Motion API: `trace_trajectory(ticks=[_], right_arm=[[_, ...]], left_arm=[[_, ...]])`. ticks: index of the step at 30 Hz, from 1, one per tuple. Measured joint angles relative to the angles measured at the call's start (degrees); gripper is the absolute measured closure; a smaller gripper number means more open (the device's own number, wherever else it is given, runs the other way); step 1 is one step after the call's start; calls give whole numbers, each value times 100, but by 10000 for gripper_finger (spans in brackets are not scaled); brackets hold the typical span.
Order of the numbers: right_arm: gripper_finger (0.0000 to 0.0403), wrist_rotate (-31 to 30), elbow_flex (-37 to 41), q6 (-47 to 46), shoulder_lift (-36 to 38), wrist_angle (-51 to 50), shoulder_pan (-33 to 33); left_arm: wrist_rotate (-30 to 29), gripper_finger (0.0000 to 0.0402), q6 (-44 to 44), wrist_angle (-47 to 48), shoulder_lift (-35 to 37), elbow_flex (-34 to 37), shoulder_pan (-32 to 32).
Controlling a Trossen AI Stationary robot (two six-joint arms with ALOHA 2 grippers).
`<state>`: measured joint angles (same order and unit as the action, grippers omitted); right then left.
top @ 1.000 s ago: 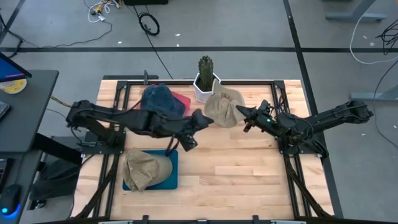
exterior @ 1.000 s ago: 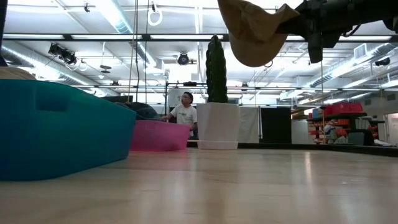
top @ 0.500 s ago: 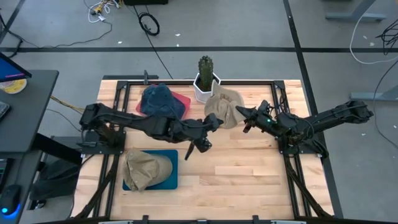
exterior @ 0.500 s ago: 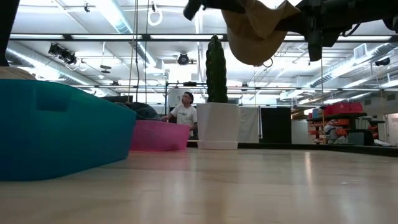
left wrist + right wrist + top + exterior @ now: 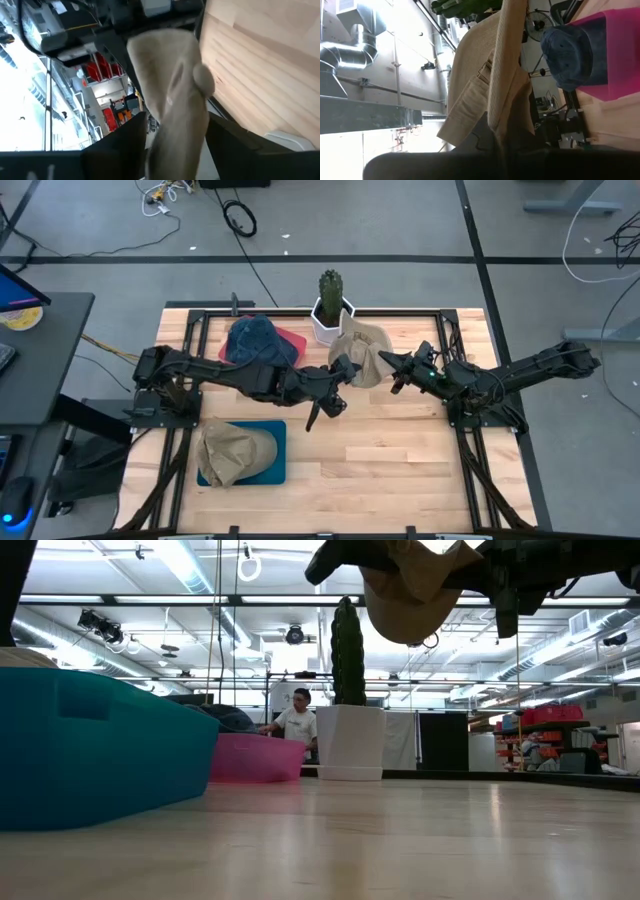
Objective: Pick & Place hat
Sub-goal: Put the brown cap into the blue bin
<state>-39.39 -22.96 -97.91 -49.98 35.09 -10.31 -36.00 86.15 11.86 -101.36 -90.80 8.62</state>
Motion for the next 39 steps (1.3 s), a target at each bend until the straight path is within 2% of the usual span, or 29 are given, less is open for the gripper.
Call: trace_trajectory(ticks=[7,16,23,27,33,39], right_arm=[[399,-1,0,45,0,0,0],[395,86,0,46,0,-1,-2],[396,94,0,134,0,-7,-2],[383,229,0,347,0,-2,-2],[334,585,0,857,2,112,0],[264,667,0,1129,18,262,0]], left_arm=[[0,255,3,-1,0,0,-129],[212,388,-8,0,0,0,-137],[216,392,-152,0,0,0,-137],[216,395,-155,-2,0,0,-137],[208,396,-398,-155,2,0,-137],[-170,397,-593,-300,4,0,-126]])
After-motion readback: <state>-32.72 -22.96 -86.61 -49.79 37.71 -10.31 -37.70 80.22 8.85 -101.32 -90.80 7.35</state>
